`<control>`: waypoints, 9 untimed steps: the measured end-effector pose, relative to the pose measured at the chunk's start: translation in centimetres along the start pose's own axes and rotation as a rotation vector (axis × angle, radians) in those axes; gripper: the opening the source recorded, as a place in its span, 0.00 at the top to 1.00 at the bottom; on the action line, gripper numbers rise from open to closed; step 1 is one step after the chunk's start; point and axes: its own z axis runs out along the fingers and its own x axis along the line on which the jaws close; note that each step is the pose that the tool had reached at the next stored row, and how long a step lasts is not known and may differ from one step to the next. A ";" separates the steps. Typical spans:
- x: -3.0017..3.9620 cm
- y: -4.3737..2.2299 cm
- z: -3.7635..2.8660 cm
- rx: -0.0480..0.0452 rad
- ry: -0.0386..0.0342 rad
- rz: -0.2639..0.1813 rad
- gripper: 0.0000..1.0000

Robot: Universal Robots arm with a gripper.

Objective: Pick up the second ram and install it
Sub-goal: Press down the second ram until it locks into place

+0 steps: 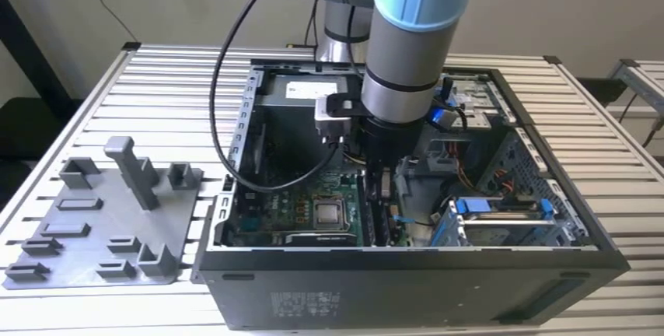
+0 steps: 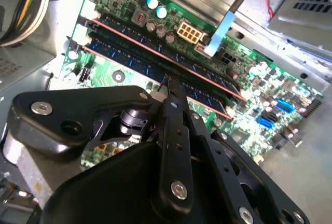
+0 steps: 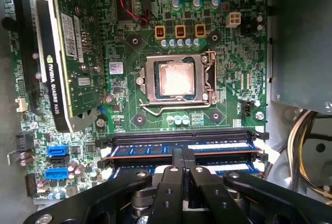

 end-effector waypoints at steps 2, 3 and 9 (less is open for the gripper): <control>0.00 -0.01 -0.62 0.0000 -0.0001 0.000 0.89; 0.00 -0.01 -0.94 -0.0001 0.0003 0.000 0.89; -0.02 -0.04 -2.73 0.0000 0.0001 0.000 0.89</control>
